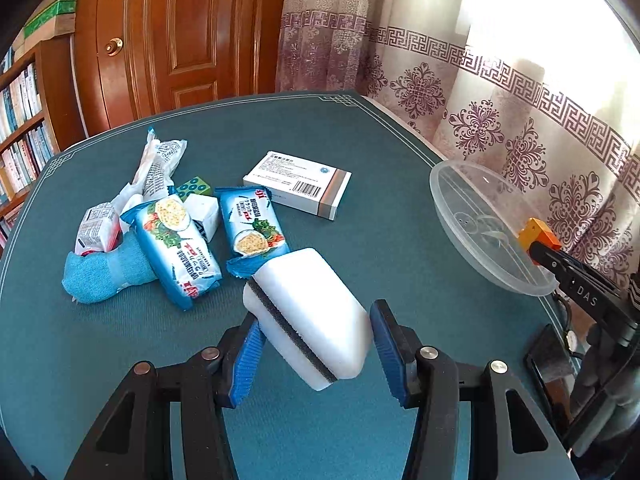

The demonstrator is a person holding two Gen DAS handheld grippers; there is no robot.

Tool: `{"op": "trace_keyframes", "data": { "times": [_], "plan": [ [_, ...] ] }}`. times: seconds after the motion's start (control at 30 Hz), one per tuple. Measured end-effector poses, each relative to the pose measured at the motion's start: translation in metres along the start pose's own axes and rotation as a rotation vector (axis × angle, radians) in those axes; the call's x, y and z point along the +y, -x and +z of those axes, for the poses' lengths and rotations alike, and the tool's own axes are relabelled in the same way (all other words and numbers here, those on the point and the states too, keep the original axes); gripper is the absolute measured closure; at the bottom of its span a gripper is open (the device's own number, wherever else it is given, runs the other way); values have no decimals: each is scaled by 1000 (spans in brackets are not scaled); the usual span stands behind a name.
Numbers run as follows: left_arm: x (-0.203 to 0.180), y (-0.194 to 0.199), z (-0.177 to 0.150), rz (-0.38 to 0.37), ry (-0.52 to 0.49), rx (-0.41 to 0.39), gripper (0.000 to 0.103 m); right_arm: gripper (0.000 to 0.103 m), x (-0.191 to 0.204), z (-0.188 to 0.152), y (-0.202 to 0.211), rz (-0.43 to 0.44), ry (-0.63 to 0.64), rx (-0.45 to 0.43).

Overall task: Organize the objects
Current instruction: 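Carry block and sponge into the clear plastic bowl and open both tools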

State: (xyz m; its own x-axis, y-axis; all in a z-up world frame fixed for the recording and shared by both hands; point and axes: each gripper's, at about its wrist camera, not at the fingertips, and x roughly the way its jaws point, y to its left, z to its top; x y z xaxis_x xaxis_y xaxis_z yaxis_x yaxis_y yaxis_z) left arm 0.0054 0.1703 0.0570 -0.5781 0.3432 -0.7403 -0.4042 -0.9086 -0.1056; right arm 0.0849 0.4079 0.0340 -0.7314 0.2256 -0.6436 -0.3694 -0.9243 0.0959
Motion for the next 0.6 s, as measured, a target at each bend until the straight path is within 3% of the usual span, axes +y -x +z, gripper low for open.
{"op": "trace_keyframes", "data": {
  "times": [0.23, 0.3, 0.6],
  "plan": [
    [-31, -11, 12, -42, -64, 5, 48, 65, -12, 2, -9, -95, 0, -7],
    [-39, -16, 15, -59, -72, 15, 48, 61, -17, 3, -10, -92, -20, -3],
    [-84, -33, 35, -154, -117, 26, 47, 61, -31, 12, -2, -95, -63, -30]
  ]
}}
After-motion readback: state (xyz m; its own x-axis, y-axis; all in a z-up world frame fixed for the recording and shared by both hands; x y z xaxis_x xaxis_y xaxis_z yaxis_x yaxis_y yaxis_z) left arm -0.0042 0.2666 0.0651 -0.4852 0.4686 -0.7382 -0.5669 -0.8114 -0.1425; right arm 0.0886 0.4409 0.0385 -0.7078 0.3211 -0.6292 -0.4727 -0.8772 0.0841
